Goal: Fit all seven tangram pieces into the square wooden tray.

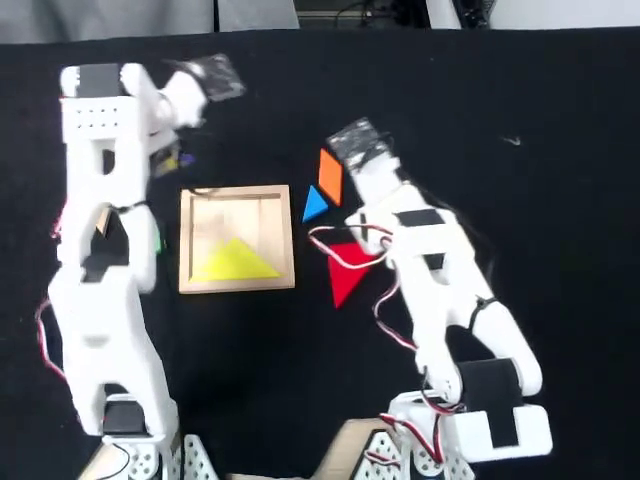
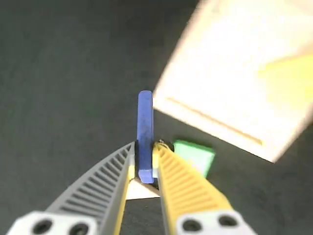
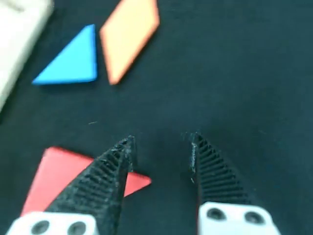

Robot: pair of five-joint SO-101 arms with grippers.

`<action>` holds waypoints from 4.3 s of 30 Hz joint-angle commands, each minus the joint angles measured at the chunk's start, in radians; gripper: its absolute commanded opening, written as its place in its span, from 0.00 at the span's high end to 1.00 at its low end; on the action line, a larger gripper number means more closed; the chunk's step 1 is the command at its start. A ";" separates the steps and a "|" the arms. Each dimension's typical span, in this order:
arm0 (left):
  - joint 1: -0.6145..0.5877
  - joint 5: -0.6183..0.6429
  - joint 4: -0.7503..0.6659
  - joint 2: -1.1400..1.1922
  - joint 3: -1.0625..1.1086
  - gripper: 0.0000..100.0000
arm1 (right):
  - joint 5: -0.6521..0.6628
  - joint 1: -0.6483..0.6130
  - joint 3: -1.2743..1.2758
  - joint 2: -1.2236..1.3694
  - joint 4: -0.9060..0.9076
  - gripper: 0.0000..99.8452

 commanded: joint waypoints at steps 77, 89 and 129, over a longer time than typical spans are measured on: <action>0.234 -0.244 0.006 0.361 -0.328 0.75 | -0.189 0.198 -0.012 -0.004 -0.147 0.82; 0.206 -0.195 -0.064 0.433 -0.335 0.75 | -0.189 0.198 -0.012 -0.004 -0.147 0.82; 0.180 0.146 -0.311 0.508 -0.381 0.75 | -0.189 0.198 -0.012 -0.004 -0.146 0.82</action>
